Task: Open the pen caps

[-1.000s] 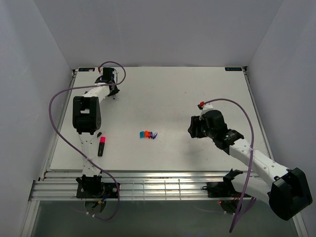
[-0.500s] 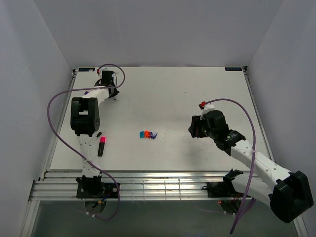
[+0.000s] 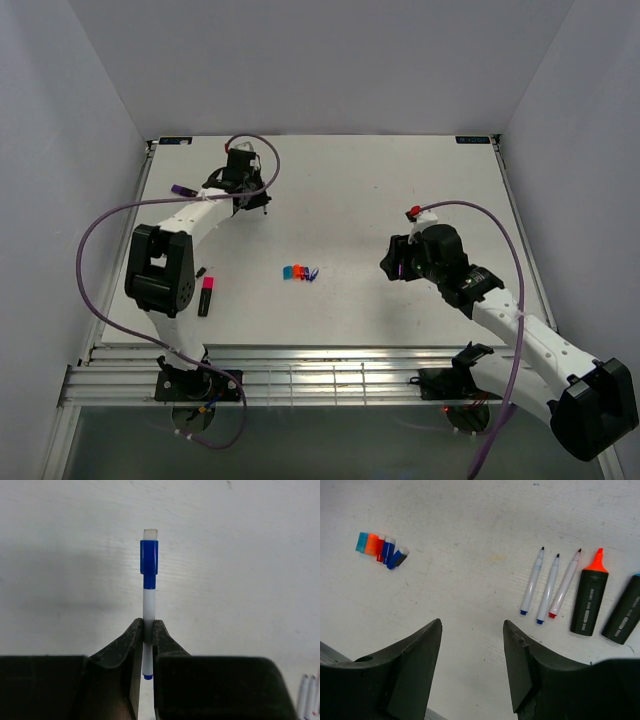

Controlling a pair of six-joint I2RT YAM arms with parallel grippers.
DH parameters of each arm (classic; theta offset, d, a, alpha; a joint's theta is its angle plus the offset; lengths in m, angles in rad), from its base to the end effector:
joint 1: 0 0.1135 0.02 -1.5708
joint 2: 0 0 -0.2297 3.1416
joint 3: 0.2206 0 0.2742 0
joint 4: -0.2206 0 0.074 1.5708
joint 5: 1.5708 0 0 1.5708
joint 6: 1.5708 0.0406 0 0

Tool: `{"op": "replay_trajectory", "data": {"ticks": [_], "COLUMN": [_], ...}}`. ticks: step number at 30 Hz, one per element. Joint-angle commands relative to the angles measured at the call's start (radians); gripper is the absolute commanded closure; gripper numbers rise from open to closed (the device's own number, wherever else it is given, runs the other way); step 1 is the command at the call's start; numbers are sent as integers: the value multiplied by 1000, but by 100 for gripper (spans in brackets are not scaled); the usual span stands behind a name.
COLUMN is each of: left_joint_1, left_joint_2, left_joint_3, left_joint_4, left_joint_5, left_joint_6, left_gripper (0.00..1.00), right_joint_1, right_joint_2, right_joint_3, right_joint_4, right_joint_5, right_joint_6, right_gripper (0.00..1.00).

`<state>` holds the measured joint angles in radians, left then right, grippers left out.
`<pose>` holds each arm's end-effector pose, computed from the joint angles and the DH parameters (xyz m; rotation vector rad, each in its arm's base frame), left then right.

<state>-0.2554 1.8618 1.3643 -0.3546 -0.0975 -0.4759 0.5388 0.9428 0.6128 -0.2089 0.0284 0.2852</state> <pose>0.4122 -0.1035 0.1725 -0.3114 2.4089 -0.2156 0.2203 0.1303 0.2106 -0.2540 2.1287 0.4590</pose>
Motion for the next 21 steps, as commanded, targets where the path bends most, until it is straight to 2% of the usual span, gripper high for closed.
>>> {"op": "replay_trajectory", "data": {"ticks": [1, 3, 4, 5, 10, 14, 18, 21], "left_joint_1": [-33, -54, -58, -64, -108, -165, -212, -231], "left_joint_2": [-159, -217, -248, -307, -455, -526, -584, -624], "left_joint_3": [-112, -184, -224, -302, -496, -582, -657, -685], "left_joint_4": [81, 138, 175, 246, 492, 562, 612, 631], "left_joint_5": [151, 221, 301, 341, 542, 593, 604, 599], "left_joint_6": [-35, -61, -73, -87, -181, -202, -219, -240], "left_gripper": [100, 100, 100, 100, 100, 100, 100, 100], "right_joint_1": [4, 4, 6, 4, 4, 4, 4, 6], "right_joint_2": [28, 57, 83, 96, 165, 208, 301, 336], "right_joint_3": [30, 34, 36, 41, 65, 56, 39, 30], "right_joint_4": [52, 97, 117, 143, 322, 486, 641, 730], "right_joint_5": [-123, -194, -217, -243, -337, -401, -472, -483], "right_joint_6": [40, 68, 95, 110, 216, 336, 488, 543], "right_gripper": [41, 40, 39, 39, 38, 42, 56, 57]}}
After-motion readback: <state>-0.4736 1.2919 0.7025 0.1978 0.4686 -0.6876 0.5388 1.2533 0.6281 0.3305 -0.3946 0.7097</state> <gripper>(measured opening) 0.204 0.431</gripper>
